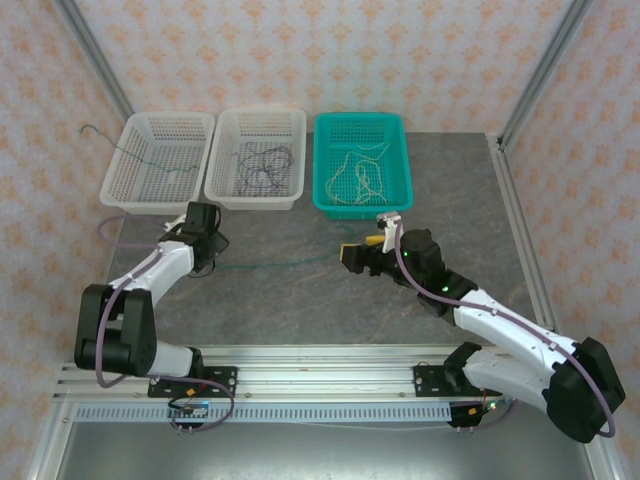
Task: Untangle the cables
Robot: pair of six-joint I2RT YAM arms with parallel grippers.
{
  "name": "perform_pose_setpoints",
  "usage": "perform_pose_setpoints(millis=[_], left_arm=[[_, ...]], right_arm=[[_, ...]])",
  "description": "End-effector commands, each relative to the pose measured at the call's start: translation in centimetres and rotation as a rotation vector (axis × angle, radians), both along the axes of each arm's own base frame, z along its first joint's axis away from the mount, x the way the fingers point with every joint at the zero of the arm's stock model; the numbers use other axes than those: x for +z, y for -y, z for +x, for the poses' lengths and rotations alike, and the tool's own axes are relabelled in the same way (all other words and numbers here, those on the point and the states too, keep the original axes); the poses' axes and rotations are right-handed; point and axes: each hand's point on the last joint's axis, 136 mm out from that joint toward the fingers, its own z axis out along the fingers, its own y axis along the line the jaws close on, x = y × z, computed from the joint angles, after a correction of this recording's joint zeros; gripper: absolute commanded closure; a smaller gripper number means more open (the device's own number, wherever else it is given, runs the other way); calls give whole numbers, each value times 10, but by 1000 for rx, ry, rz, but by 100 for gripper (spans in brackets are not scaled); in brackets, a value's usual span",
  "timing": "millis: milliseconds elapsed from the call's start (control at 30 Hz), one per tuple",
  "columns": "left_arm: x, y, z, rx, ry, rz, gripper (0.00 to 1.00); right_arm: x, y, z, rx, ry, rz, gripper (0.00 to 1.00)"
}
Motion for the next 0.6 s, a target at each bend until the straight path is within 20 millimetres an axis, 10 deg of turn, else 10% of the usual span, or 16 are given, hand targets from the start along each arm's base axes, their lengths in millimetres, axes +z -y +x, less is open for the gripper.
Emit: perform_pose_setpoints(millis=[0, 300, 567], left_arm=[[-4, -12, -4, 52, -7, 58, 39], [-36, -8, -8, 51, -80, 31, 55], [-29, -4, -7, 67, -54, -3, 100]], right_arm=[[10, -1, 1, -4, 26, 8, 15], [10, -1, 4, -8, 44, -7, 15], [13, 2, 4, -18, 48, -5, 15]])
